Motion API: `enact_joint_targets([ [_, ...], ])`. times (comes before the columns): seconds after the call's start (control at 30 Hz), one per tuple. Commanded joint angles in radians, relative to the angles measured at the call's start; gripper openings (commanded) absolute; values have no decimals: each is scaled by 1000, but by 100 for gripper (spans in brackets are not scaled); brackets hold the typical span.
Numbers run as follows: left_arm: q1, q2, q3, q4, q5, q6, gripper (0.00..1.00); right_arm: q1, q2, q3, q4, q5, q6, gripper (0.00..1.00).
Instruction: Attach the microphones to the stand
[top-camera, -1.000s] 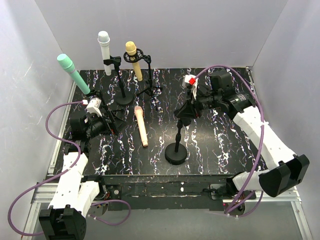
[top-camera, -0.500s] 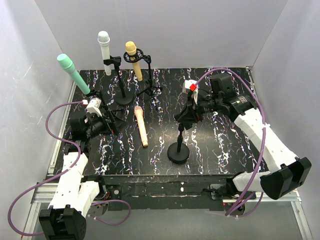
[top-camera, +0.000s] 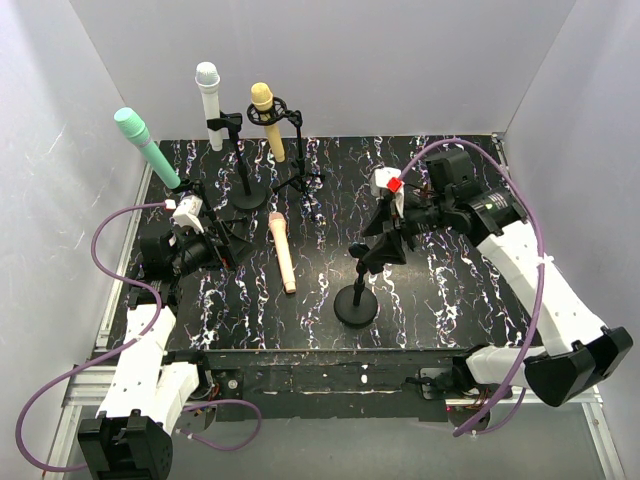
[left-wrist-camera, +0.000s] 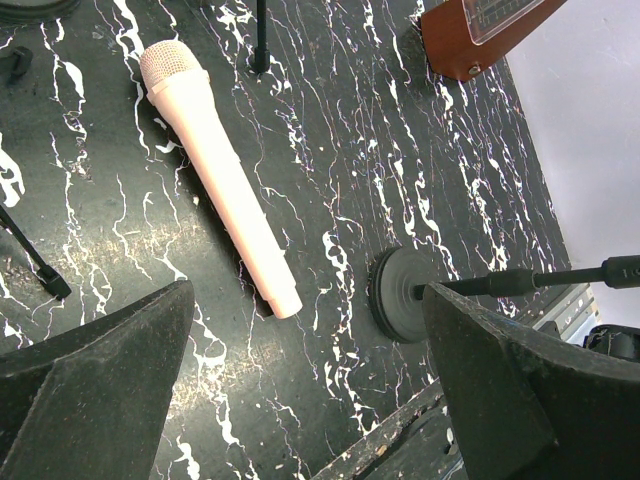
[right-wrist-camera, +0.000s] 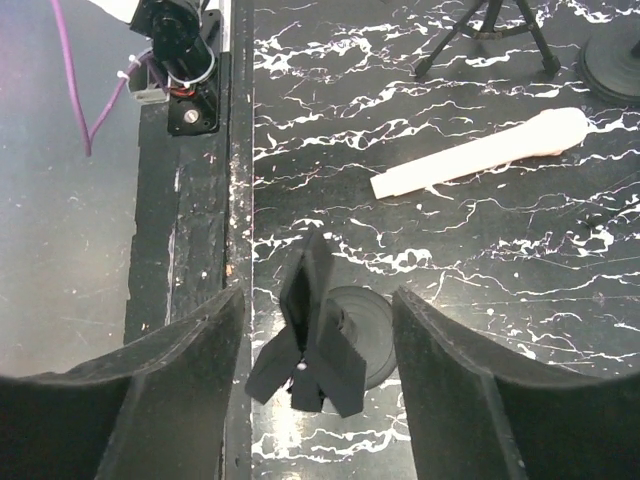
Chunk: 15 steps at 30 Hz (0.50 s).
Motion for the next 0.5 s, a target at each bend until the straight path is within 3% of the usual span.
enact_joint_targets([
  [0.0, -2, -17, 5, 10, 12, 2, 98, -10, -41, 57, -96, -46, -107, 71],
  [0.47, -2, -14, 5, 10, 9, 1, 98, -114, -102, 109, -279, -164, -257, 82],
])
